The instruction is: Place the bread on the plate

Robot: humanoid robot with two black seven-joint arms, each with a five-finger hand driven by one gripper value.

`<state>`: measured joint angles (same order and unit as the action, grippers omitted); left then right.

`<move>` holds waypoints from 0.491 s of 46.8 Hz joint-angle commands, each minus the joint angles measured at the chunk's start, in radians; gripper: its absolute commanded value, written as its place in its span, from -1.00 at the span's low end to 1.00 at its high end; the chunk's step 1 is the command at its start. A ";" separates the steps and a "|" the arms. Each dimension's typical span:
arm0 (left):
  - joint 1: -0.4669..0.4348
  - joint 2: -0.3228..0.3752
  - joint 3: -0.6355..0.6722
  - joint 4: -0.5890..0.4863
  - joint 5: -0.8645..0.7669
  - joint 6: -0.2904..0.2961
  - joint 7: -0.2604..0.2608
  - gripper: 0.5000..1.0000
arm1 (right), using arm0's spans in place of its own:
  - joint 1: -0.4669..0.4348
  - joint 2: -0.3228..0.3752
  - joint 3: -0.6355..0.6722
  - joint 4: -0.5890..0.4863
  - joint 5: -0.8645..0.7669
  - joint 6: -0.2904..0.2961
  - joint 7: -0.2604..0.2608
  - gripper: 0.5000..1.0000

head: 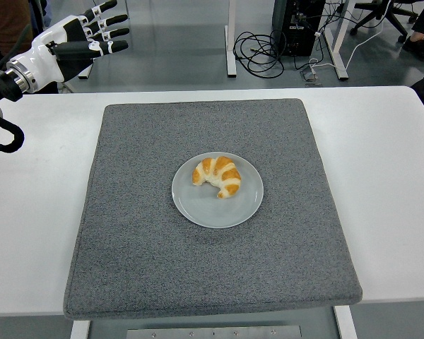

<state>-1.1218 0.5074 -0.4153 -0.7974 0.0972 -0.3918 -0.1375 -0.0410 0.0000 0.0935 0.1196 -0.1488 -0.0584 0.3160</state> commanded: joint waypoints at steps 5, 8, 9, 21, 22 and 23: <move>0.049 -0.010 -0.003 0.000 -0.089 -0.042 0.050 0.78 | 0.000 0.000 0.000 -0.001 0.000 -0.001 0.000 1.00; 0.068 -0.012 -0.003 0.000 -0.132 -0.068 0.061 0.78 | 0.001 0.000 0.000 -0.003 0.000 -0.001 0.000 1.00; 0.074 -0.012 -0.005 0.001 -0.143 -0.074 0.061 0.78 | 0.001 0.000 0.000 -0.001 0.000 -0.003 0.000 1.00; 0.183 -0.050 -0.131 0.009 -0.143 -0.139 0.050 0.86 | 0.000 0.000 -0.001 -0.003 0.000 -0.003 0.000 1.00; 0.191 -0.053 -0.140 0.010 -0.143 -0.144 0.049 0.86 | 0.000 0.000 -0.001 -0.003 0.000 -0.003 0.000 1.00; 0.200 -0.058 -0.146 0.014 -0.140 -0.144 0.049 0.87 | 0.000 0.000 0.000 -0.003 0.000 -0.003 0.000 1.00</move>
<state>-0.9444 0.4577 -0.5399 -0.7898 -0.0476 -0.5280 -0.0875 -0.0413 0.0000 0.0920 0.1165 -0.1488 -0.0605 0.3162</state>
